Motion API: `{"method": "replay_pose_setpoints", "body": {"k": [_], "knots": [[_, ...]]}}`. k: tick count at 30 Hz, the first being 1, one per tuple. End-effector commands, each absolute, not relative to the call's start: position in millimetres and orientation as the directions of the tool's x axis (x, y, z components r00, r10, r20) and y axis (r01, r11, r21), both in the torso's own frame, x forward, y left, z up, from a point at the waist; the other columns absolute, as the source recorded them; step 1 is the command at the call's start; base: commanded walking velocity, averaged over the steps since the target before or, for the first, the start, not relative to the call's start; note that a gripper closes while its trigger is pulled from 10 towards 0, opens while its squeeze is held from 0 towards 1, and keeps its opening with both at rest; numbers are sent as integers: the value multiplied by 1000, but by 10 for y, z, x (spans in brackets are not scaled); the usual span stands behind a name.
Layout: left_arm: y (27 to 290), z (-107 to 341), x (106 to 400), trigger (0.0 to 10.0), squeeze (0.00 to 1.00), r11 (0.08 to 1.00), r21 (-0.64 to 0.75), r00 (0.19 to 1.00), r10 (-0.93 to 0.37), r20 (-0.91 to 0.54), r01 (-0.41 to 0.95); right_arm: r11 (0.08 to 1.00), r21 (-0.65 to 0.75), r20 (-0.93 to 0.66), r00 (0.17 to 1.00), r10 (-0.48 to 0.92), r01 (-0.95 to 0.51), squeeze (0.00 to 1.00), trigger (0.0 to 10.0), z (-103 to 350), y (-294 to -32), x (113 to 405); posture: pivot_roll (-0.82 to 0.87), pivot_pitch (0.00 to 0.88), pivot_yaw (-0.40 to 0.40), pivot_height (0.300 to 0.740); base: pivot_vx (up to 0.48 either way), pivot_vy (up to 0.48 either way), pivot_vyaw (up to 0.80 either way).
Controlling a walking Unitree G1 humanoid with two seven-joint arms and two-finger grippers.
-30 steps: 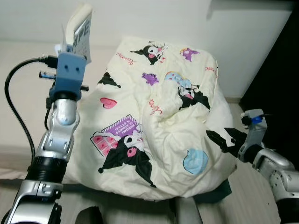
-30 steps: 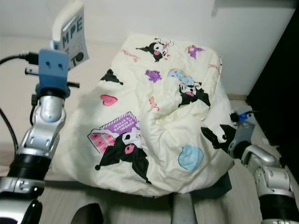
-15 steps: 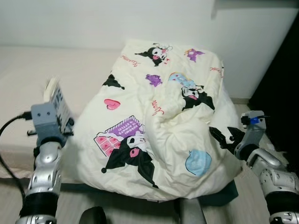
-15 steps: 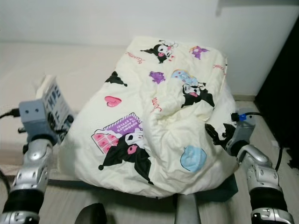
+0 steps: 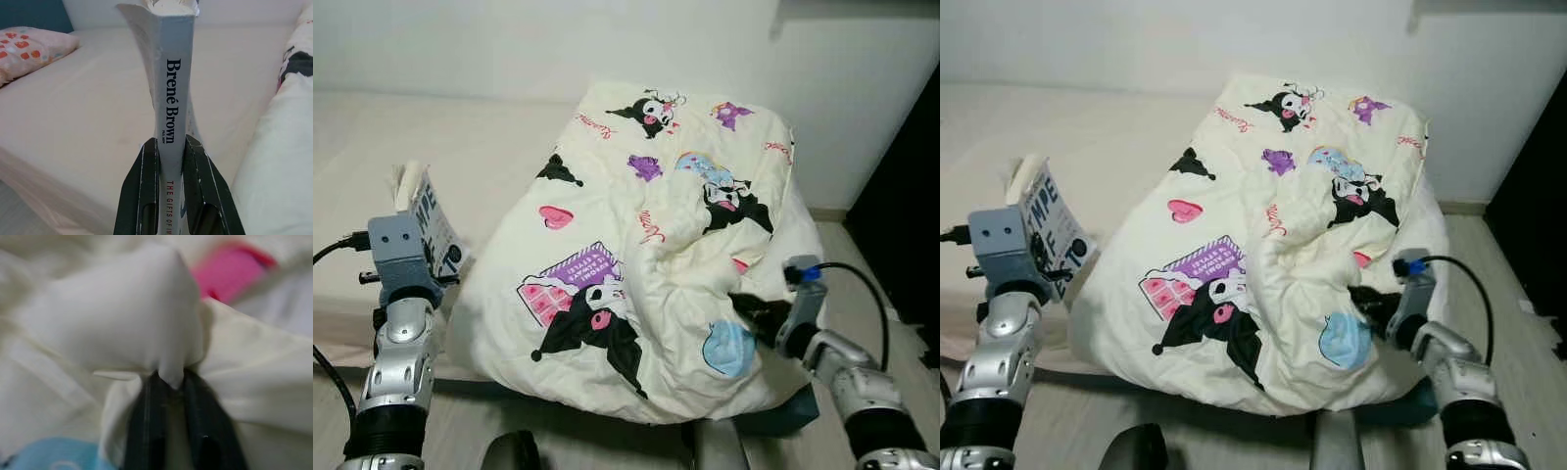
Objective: Clean up the room
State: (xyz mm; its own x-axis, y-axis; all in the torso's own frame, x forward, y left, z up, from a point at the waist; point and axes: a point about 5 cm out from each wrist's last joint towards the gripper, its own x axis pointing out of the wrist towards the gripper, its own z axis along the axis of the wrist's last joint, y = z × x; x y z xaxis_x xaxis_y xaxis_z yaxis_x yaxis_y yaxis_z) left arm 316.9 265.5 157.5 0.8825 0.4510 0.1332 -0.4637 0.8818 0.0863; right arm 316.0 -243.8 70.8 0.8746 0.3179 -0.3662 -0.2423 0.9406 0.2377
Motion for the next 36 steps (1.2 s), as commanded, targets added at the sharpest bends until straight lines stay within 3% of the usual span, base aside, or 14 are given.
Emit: {"method": "replay_pose_setpoints", "body": {"k": [1, 6, 10, 13, 22, 32, 36], "knots": [[2695, 1660, 3149, 10000, 0, 874, 96, 873, 458, 168, -477, 956, 208, -402, 874, 275, -205, 0, 0, 639, -2456, 3145, 7, 88, 29, 500, 0, 0, 0], [2657, 1655, 3151, 10000, 0, 878, 90, 876, 453, 165, -471, 970, 181, -418, 880, 224, -161, 0, 0, 619, -2514, 3139, 1, 87, 28, 500, 0, 0, 0], [2605, 1673, 3185, 10000, 0, 884, 66, 879, 448, 163, -462, 989, 142, -382, 919, 94, -42, 0, 0, 745, -2773, 3144, -2, 87, 29, 500, 0, 0, 0], [2533, 1714, 3235, 10000, 0, 895, 55, 887, 428, 171, -442, 994, 63, -303, 950, -70, 93, 0, 0, 1022, -3085, 3141, -36, 87, 37, 500, 0, 0, 0], [2386, 1691, 3330, 10000, 0, 919, 42, 911, 382, 153, -392, 949, -97, -102, 945, -310, 301, 0, 0, 2014, -3564, 2968, -99, 93, 42, 500, 0, 0, 0], [2317, 1669, 3329, 10000, 0, 925, 28, 916, 372, 149, -380, 948, -84, -238, 917, -319, 308, 0, 0, 2144, -3569, 2594, -127, 107, 17, 500, 0, 0, 0], [2334, 1643, 3313, 10000, 0, 922, 26, 914, 379, 142, -387, 971, -58, -358, 903, -238, 233, 0, 0, 1973, -3367, 2354, -141, 112, 5, 500, 0, 0, 0]]}}
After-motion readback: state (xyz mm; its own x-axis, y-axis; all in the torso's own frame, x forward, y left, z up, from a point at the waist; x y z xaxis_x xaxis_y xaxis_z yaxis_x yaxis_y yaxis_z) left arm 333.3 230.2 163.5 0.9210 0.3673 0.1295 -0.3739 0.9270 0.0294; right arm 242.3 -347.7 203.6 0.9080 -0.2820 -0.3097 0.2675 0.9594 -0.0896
